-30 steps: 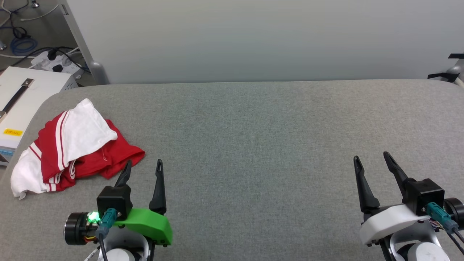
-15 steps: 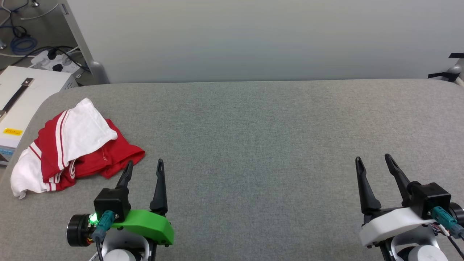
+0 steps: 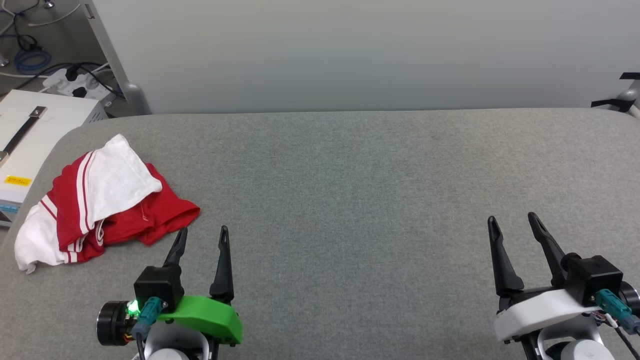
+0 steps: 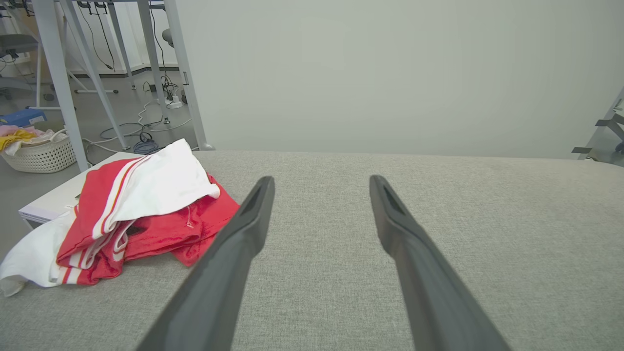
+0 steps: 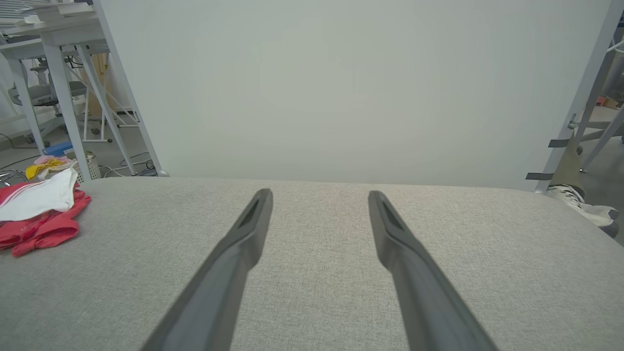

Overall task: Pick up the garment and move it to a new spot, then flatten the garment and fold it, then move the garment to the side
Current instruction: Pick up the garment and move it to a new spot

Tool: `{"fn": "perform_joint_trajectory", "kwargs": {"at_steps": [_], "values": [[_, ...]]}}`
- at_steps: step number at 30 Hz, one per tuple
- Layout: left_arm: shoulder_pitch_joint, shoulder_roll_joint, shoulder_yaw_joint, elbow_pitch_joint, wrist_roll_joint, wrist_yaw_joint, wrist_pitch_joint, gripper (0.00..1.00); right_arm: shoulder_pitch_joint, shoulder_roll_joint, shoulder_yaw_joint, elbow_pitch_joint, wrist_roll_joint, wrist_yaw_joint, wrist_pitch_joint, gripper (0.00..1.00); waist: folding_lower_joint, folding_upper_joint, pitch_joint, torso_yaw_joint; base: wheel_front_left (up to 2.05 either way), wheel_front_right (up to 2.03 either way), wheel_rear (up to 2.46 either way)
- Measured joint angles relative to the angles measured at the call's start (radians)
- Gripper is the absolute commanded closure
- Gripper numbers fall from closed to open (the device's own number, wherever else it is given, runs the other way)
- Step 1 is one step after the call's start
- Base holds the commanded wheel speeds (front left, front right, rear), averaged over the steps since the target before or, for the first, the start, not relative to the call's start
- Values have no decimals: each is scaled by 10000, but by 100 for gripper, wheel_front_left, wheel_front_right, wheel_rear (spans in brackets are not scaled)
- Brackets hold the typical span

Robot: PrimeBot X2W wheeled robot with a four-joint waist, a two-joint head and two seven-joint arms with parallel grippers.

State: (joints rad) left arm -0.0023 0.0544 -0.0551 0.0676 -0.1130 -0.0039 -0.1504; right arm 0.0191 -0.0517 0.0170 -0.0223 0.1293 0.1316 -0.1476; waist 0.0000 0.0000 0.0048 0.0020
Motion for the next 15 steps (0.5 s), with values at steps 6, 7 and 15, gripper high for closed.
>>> {"fn": "perform_joint_trajectory", "kwargs": {"at_steps": [6, 7, 15], "values": [[2, 0, -44, 104, -27, 2, -123, 0, 22, 0, 2, 2, 0, 0, -161, 0, 0, 0, 28, 94, 0, 0, 0], [2, -2, -48, 125, -27, 6, -151, 0, 33, 0, 12, 6, 0, 0, -174, 0, 0, 0, 34, 132, 0, 0, 0], [1, -2, -77, 303, -27, 88, -339, 0, 149, 2, 253, 150, -151, -2, -343, 0, 0, 0, 86, 697, 0, 0, 0]]}}
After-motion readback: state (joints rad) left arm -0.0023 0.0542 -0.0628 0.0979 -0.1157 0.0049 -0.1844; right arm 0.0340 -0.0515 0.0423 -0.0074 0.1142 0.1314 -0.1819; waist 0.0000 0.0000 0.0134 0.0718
